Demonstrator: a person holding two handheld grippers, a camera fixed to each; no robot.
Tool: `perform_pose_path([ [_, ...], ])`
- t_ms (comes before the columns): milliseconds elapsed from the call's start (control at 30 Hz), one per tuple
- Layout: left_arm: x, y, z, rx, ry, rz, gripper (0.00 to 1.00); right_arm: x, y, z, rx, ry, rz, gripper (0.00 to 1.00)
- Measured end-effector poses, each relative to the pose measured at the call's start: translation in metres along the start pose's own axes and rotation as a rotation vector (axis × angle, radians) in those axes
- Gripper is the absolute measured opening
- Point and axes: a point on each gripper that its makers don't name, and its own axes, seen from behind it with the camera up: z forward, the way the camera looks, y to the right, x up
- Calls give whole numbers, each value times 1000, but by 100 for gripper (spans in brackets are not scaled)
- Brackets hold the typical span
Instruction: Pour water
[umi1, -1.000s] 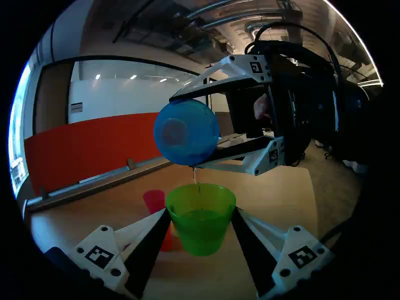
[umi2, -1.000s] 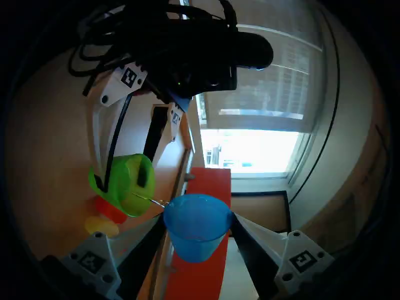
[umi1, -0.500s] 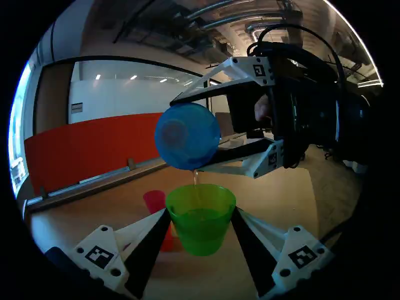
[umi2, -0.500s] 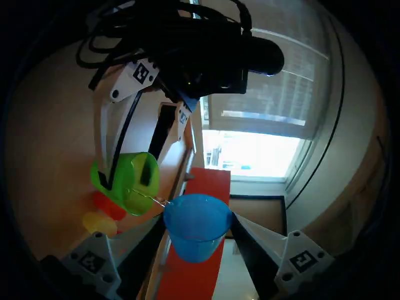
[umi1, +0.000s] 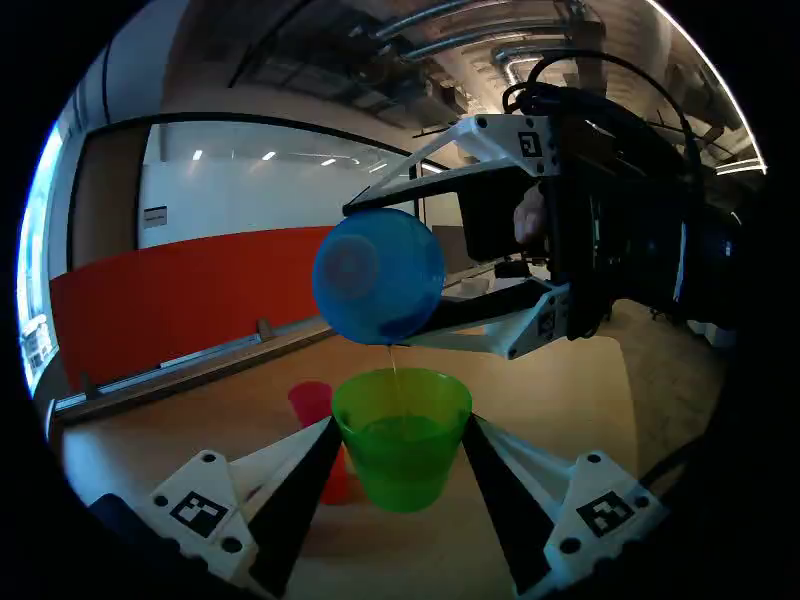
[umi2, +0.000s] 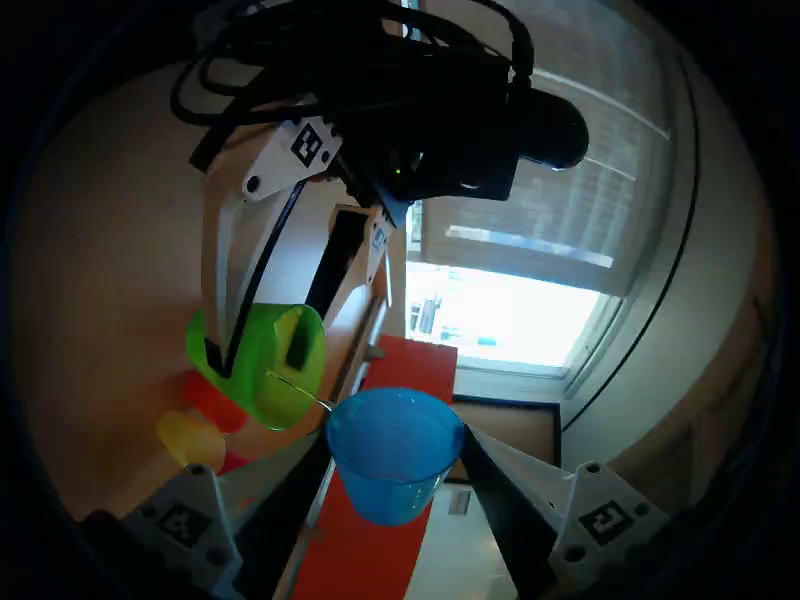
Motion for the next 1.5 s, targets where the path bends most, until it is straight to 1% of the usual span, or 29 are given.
perform_pose_path([
  [100,0,1,0,-1,-1,0,85,0,0,0,-1,0,-3,92],
  [267,0,1,0,-1,-1,2,85,0,1,-1,-4,3,8,92],
  [400,1,1,1,1,0,1,85,0,-2,-1,3,8,21,92],
  [600,0,1,1,3,-4,3,85,-1,-4,-3,9,18,87,92],
  [700,0,1,1,3,-6,4,84,-5,-2,-4,3,20,132,92],
  [767,1,1,1,4,-5,3,85,-7,0,-4,-1,24,174,92],
  [900,2,0,1,7,-3,-2,85,-13,3,-6,-14,26,287,93],
  [1000,1,-1,0,9,-4,-7,85,-20,2,-7,-25,18,392,93],
  [1100,1,-3,-1,12,-4,-10,85,-26,-3,-10,-29,8,509,92],
  [1233,0,-4,-1,15,-8,-12,85,-34,-13,-13,-28,-9,688,92],
  [1500,0,-6,-2,17,-12,-19,85,-47,-42,-18,-1,-61,981,92],
])
